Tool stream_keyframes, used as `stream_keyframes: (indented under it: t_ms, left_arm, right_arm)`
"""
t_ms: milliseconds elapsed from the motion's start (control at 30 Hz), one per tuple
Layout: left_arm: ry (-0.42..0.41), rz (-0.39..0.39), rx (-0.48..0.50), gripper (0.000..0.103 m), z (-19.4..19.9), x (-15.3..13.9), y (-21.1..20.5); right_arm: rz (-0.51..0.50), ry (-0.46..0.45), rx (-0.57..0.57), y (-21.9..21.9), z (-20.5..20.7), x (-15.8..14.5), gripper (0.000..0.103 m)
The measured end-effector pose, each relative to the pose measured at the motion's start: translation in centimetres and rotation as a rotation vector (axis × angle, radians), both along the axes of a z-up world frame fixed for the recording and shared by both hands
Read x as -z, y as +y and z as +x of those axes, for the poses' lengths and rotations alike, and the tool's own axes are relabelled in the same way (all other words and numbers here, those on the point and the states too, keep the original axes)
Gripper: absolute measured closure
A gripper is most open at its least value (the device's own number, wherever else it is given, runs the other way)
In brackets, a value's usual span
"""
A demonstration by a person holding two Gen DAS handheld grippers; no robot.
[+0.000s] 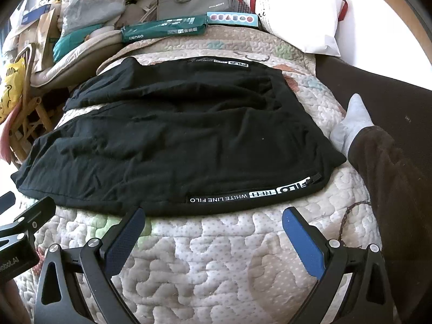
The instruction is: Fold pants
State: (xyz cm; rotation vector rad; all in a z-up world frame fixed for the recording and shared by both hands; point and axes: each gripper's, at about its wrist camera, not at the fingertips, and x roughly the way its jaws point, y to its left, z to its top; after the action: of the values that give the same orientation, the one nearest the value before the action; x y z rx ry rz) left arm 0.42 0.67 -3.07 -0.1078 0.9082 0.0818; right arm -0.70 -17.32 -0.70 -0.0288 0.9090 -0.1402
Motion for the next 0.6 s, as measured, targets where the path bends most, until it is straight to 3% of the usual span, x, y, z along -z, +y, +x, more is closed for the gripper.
stream_keyframes:
  t_ms: [600]
  left_arm:
    - [0.020,0.024,-0.001,0.000,-0.14,0.59,-0.53]
  right_arm:
    - [-0.006,0.003,-0.012,0.56,-0.11,0.36,0.000]
